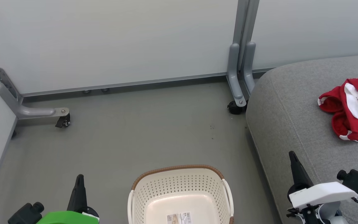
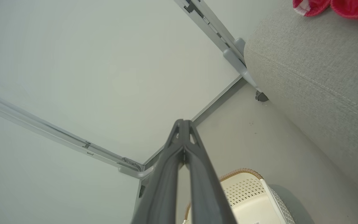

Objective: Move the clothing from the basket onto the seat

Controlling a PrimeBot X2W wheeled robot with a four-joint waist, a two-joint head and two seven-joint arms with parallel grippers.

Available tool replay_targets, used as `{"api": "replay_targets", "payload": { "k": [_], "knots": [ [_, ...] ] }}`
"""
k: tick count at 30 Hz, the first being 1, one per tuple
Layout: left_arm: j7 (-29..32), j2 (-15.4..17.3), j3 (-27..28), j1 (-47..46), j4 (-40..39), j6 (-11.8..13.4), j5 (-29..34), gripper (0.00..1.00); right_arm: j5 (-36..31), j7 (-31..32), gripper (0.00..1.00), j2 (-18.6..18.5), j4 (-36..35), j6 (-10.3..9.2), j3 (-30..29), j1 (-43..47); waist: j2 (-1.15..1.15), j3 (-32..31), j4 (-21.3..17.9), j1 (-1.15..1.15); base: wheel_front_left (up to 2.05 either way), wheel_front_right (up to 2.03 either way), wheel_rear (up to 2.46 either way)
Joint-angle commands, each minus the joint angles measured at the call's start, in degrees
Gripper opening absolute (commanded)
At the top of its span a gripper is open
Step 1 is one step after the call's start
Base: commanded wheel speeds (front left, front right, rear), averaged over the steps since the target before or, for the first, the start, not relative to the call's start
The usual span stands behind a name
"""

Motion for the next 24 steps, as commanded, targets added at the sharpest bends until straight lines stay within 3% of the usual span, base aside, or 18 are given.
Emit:
{"api": "replay_targets", "payload": {
  "k": [1, 24],
  "knots": [
    [0.4, 0.58, 0.44, -1.77, -0.36, -0.52, -2.06, 0.0, 1.94, 0.41, 0.0, -0.34, -0.41, 0.02, -0.41, -1.9, 0.0, 0.07, 0.05, 0.0, 0.0, 0.0, 0.0],
    [4.05, 0.72, 3.15, -5.47, 1.52, -2.73, -16.32, 0.0, 16.57, 4.11, 0.0, -0.23, 0.69, 0.02, -2.88, -3.88, 0.0, 1.07, 0.62, 0.0, 0.0, 0.0, 0.0]
  ]
}}
